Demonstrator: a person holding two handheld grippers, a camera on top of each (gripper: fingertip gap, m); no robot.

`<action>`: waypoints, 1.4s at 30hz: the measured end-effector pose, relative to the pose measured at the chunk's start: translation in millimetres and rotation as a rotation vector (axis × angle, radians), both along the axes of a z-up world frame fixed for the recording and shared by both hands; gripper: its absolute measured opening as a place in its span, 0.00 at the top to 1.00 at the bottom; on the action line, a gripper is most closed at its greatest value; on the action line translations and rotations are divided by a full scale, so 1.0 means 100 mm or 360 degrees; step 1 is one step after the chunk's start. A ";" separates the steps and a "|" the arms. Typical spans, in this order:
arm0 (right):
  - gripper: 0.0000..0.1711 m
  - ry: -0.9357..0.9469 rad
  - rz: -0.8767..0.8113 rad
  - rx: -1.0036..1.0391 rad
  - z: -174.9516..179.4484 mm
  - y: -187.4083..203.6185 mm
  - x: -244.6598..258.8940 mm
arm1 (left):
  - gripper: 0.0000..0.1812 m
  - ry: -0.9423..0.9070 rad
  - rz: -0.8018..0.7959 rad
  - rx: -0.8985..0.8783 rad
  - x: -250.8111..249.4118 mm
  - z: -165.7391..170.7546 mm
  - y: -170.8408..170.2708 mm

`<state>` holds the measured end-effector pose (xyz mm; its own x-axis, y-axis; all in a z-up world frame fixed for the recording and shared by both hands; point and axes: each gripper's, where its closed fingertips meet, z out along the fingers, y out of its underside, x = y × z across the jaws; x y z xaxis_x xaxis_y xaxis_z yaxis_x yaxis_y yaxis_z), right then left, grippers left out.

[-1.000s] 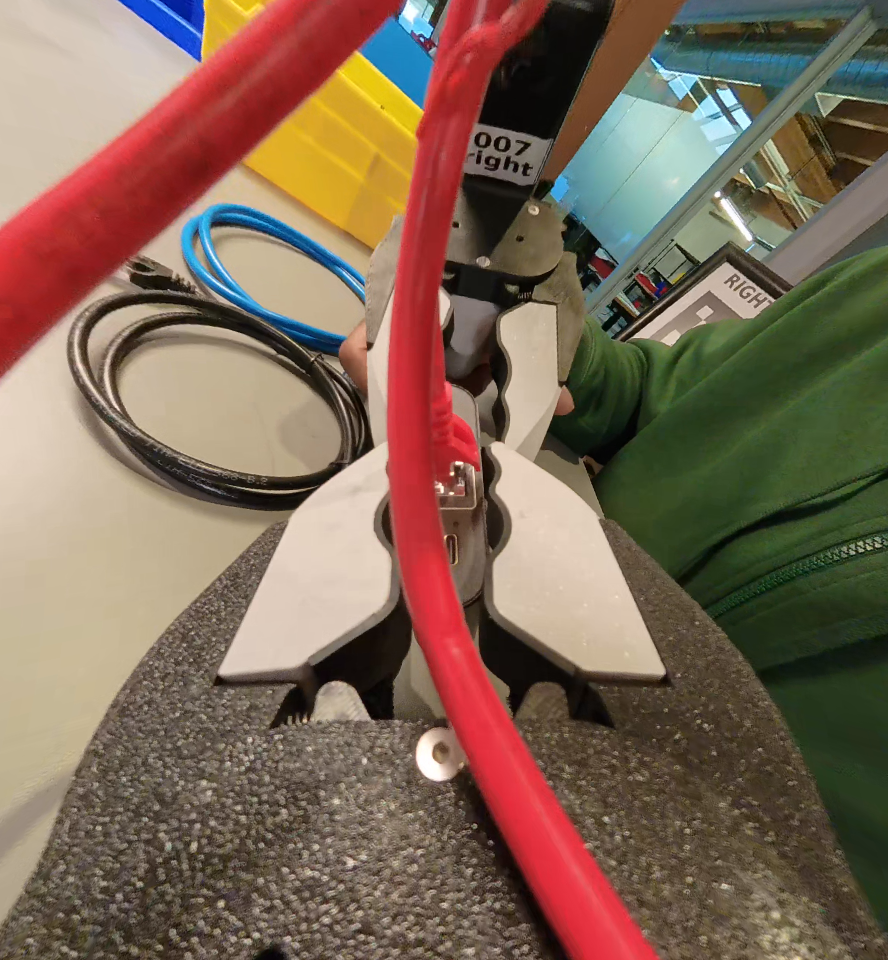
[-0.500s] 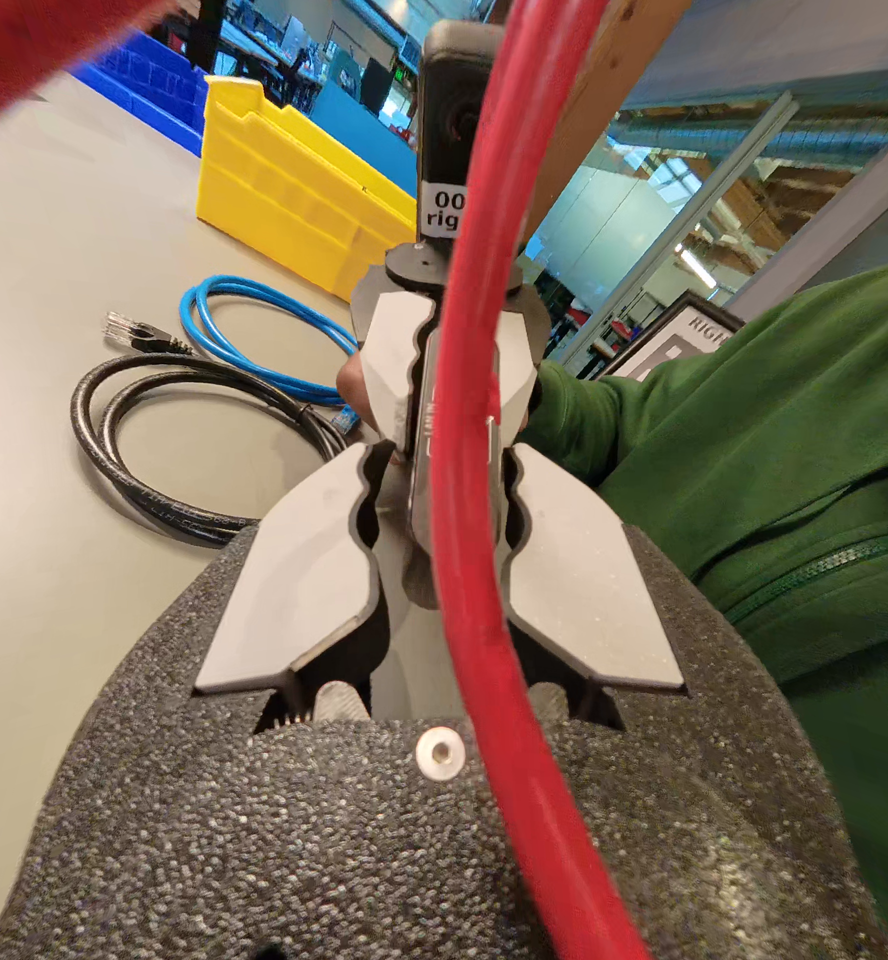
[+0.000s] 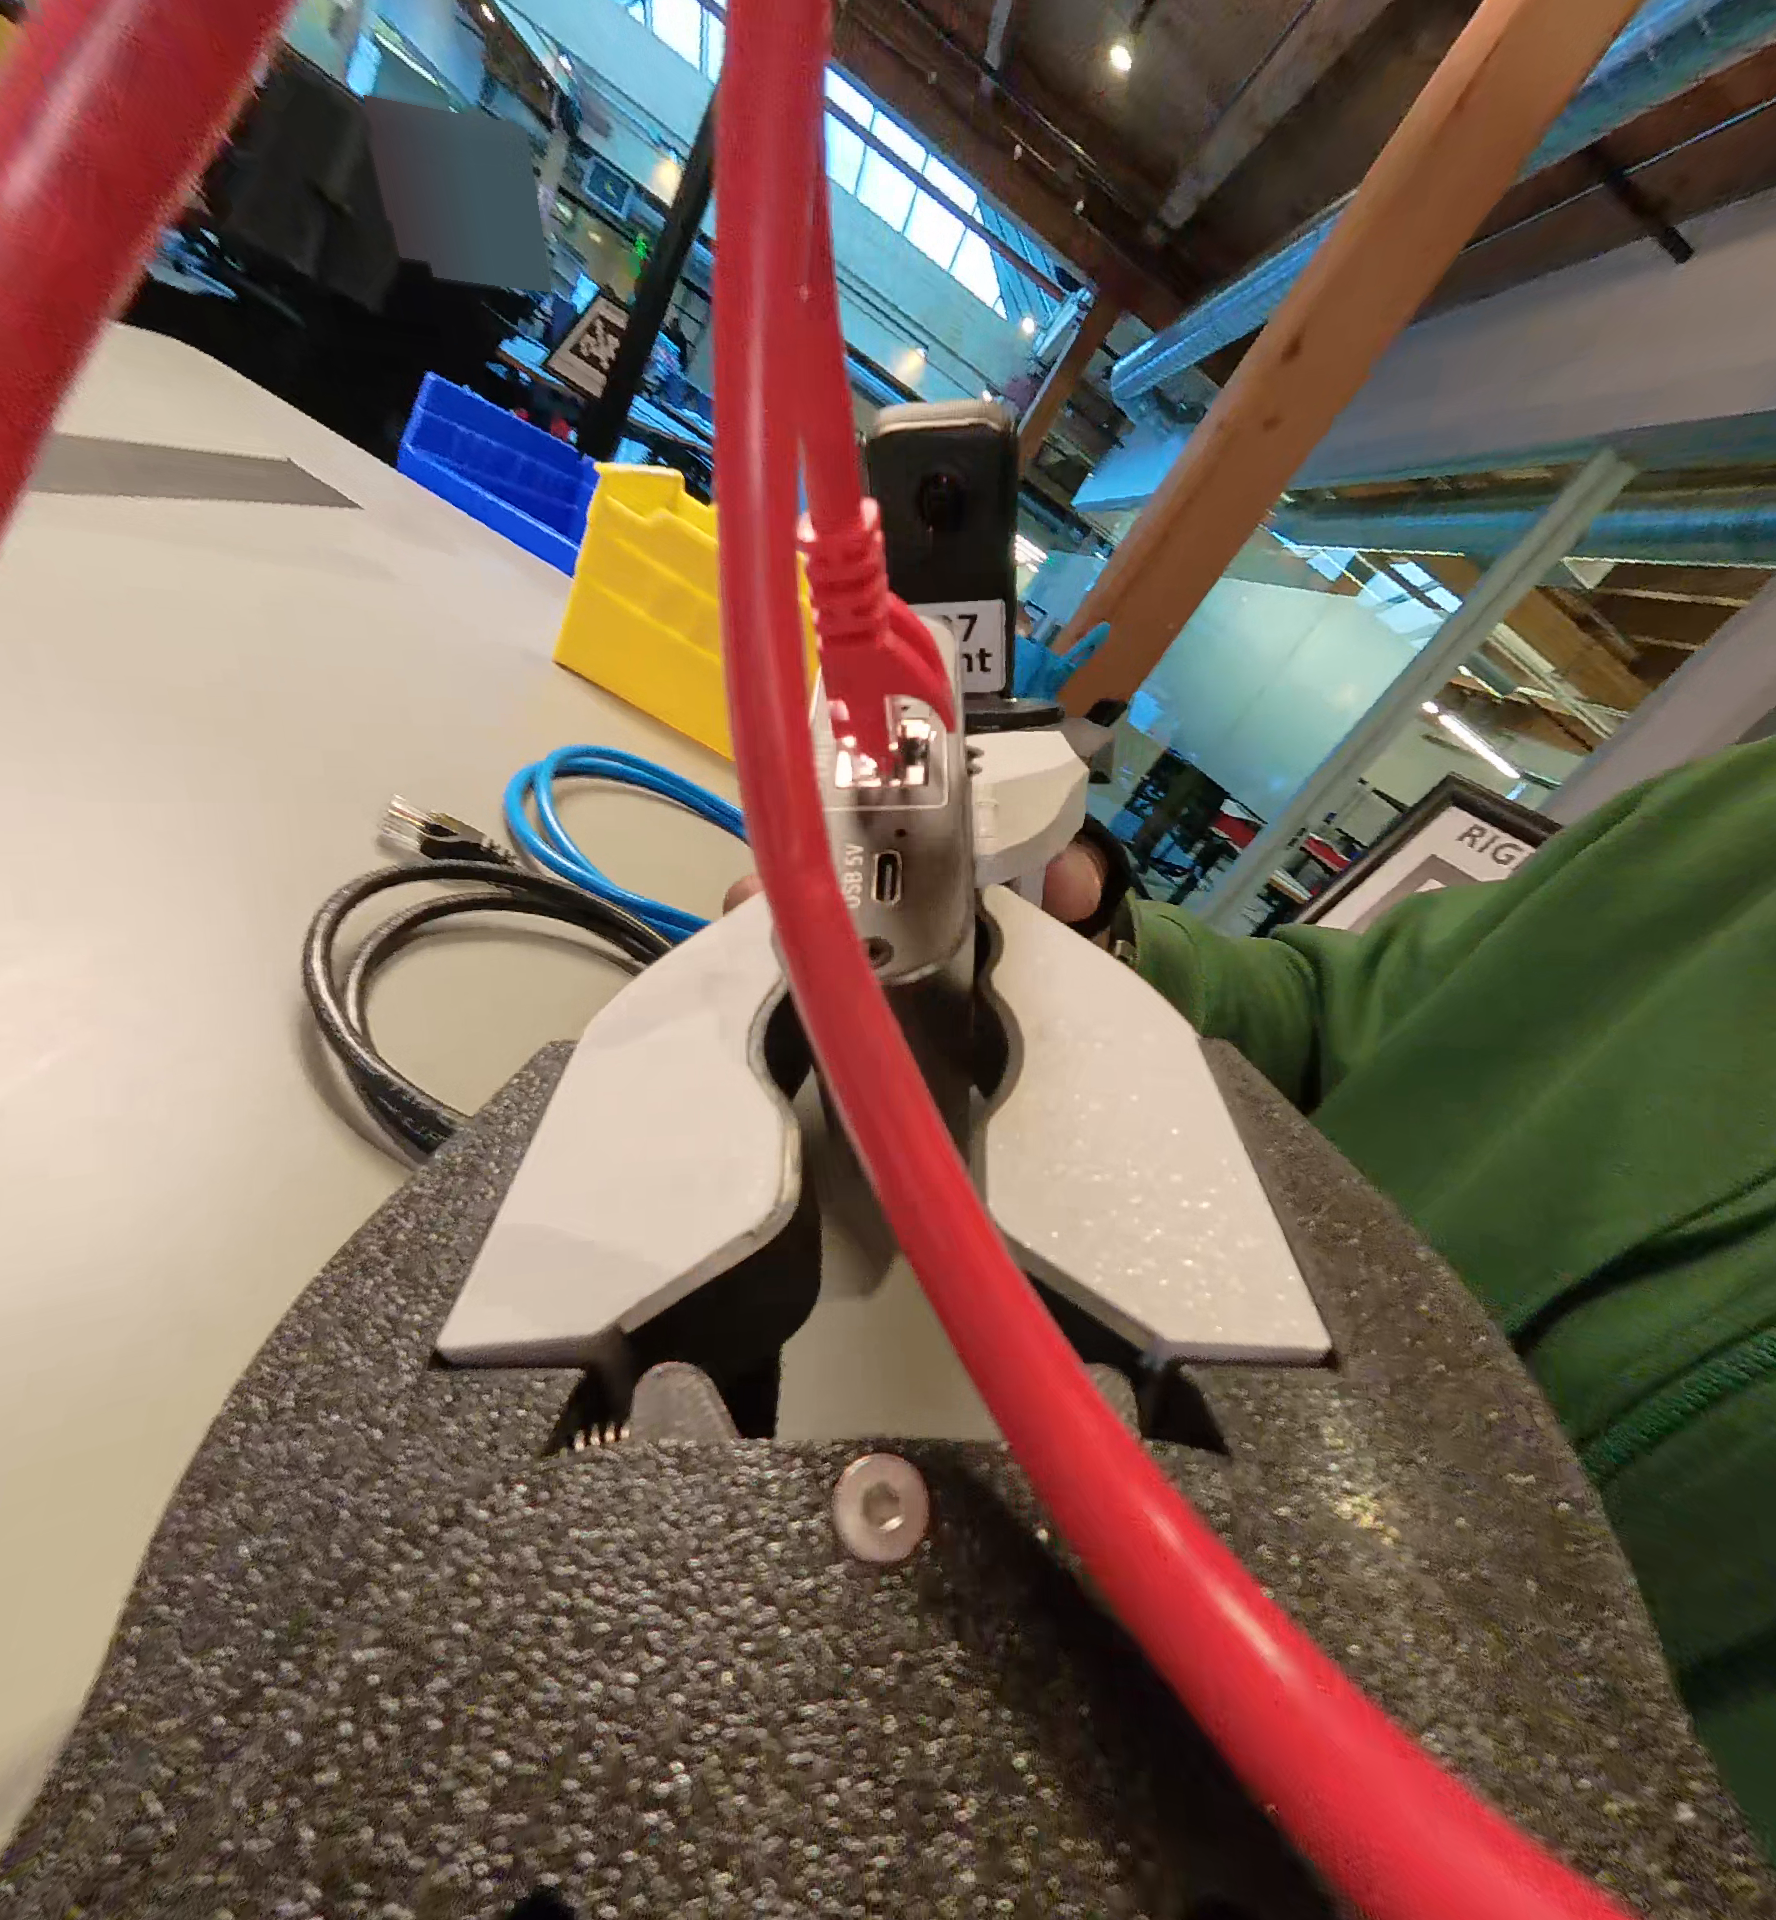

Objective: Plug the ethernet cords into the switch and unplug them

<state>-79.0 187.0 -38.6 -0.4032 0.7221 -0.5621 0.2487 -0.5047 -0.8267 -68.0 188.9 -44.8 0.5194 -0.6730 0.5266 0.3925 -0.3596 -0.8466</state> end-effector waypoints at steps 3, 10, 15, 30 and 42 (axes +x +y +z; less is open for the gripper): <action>0.85 -0.0029 -0.0050 0.0096 -0.03 0.06 0.01 | 0.85 0.0061 0.0093 0.0046 -0.07 0.02 0.03; 0.80 -0.0143 -0.0167 0.0665 -0.05 0.28 0.13 | 0.85 0.0372 0.0066 -0.0286 -0.24 -0.19 0.00; 0.76 -0.0149 0.0041 0.0656 -0.05 0.09 0.13 | 0.85 0.0531 -0.0271 -0.0444 -0.01 -0.36 -0.25; 0.90 -0.0120 0.0242 0.0416 -0.12 -0.26 0.05 | 0.85 0.0507 -0.0343 -0.0272 0.08 -0.25 -0.27; 0.91 0.0225 0.0125 0.0001 0.22 -0.16 0.03 | 0.79 0.0106 -0.0228 0.0016 0.14 0.07 -0.17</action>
<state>-76.1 171.1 -16.2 -0.5334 0.6855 -0.4955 0.1688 -0.4878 -0.8565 -54.3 171.5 -37.5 0.4512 -0.7477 0.4872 0.2803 -0.3995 -0.8728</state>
